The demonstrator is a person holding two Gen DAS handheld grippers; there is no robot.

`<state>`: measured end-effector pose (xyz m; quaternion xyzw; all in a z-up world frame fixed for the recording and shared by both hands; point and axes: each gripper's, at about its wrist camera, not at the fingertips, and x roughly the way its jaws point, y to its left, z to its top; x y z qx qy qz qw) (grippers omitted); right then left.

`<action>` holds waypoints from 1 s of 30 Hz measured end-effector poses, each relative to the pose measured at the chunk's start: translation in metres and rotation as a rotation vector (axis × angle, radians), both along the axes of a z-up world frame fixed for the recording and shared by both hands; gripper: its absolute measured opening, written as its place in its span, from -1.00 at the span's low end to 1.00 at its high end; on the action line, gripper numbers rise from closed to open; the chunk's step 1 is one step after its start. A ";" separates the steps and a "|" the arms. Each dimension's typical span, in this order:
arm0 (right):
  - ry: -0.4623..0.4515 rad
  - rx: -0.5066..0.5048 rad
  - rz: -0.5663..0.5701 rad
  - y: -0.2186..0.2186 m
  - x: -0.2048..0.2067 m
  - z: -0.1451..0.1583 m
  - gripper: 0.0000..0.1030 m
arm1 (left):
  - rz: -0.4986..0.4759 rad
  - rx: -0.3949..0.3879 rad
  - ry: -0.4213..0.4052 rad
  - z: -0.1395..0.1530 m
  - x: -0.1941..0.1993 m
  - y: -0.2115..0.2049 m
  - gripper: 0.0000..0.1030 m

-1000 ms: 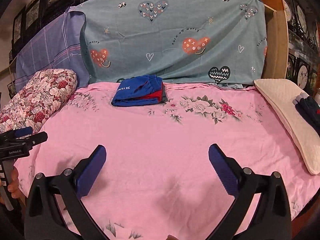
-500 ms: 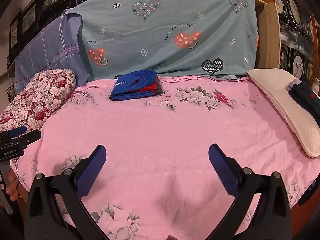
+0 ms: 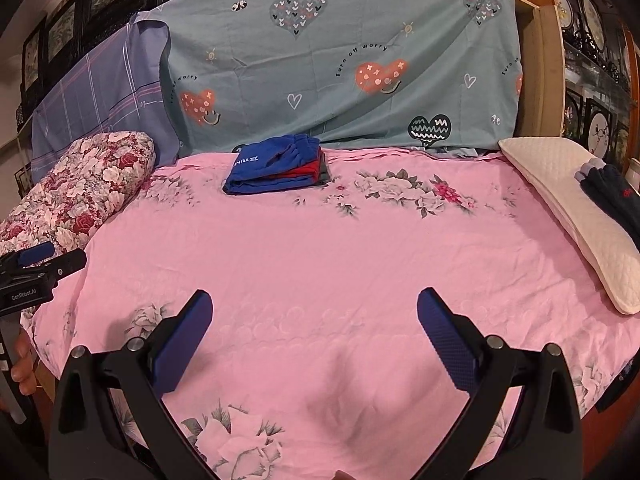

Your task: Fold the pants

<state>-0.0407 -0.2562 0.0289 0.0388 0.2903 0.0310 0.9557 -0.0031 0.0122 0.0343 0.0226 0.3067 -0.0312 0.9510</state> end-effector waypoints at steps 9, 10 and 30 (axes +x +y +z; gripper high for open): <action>0.001 -0.001 0.000 -0.001 0.001 -0.001 0.97 | 0.018 0.001 0.000 -0.003 0.002 0.003 0.96; 0.002 -0.001 0.001 -0.001 0.001 -0.001 0.97 | 0.020 0.004 -0.003 -0.003 0.002 0.003 0.96; 0.011 -0.005 0.007 -0.002 0.003 -0.005 0.97 | 0.023 0.007 -0.022 0.001 0.001 0.003 0.96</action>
